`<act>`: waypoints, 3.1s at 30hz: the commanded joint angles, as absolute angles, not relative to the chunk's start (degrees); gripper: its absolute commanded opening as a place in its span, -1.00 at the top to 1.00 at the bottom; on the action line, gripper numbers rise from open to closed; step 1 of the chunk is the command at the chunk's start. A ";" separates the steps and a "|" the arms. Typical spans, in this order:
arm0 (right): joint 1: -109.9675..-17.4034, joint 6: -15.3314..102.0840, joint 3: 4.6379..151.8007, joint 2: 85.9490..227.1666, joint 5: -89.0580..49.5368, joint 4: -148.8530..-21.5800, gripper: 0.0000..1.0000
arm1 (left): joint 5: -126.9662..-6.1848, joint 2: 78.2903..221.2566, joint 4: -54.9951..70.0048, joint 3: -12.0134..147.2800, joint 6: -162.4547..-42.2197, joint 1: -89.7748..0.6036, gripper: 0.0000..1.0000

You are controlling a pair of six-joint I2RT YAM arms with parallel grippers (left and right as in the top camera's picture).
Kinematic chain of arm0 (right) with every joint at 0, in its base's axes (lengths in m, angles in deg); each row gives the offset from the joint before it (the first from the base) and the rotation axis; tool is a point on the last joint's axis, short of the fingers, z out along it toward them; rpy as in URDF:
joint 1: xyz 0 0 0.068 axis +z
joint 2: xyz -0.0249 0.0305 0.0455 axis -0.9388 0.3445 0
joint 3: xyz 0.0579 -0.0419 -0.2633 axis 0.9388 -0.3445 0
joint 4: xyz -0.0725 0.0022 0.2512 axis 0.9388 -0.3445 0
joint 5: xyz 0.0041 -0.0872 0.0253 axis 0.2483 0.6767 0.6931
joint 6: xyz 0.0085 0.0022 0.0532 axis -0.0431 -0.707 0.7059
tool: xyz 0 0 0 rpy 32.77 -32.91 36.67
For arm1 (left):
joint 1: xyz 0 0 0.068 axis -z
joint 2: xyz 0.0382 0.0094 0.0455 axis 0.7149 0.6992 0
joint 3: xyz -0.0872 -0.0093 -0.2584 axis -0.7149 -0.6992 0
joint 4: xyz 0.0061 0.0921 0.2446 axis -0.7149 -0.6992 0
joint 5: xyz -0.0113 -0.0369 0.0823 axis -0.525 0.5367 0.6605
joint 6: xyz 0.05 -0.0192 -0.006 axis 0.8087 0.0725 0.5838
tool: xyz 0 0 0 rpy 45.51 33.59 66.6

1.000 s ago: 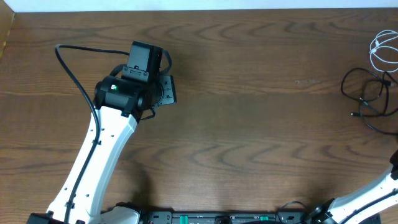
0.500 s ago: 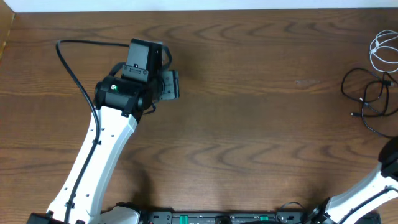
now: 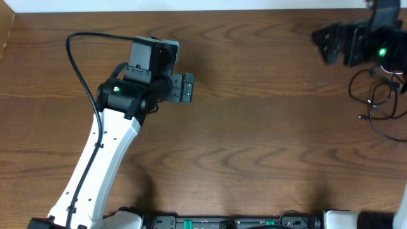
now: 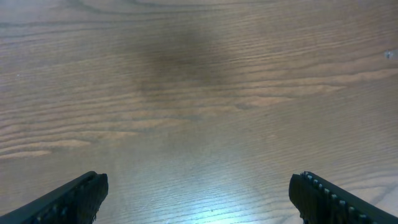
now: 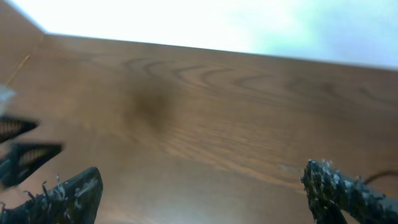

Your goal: Untangle cables

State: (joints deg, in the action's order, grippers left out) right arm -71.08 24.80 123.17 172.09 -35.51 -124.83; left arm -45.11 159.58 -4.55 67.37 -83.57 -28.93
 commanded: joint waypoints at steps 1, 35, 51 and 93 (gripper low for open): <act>-66.34 23.40 123.50 166.30 -30.28 -127.11 -0.99 | -45.81 159.27 -4.66 67.70 -82.20 -29.12 -0.96; -70.30 23.22 54.28 118.93 -17.00 -77.77 -0.98 | -45.81 159.27 -4.66 67.70 -82.20 -29.12 -0.96; -70.89 33.30 5.42 85.99 -13.35 -45.97 -0.98 | -45.81 159.27 -4.66 67.70 -82.20 -29.12 -0.96; -70.73 33.52 4.66 86.17 -13.13 -56.73 -0.99 | -40.83 153.85 -4.44 66.85 -81.65 -29.25 -0.96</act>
State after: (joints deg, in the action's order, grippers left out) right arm -70.36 33.26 4.75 86.47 -13.56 -56.46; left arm -42.90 158.90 -4.53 67.33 -82.57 -28.93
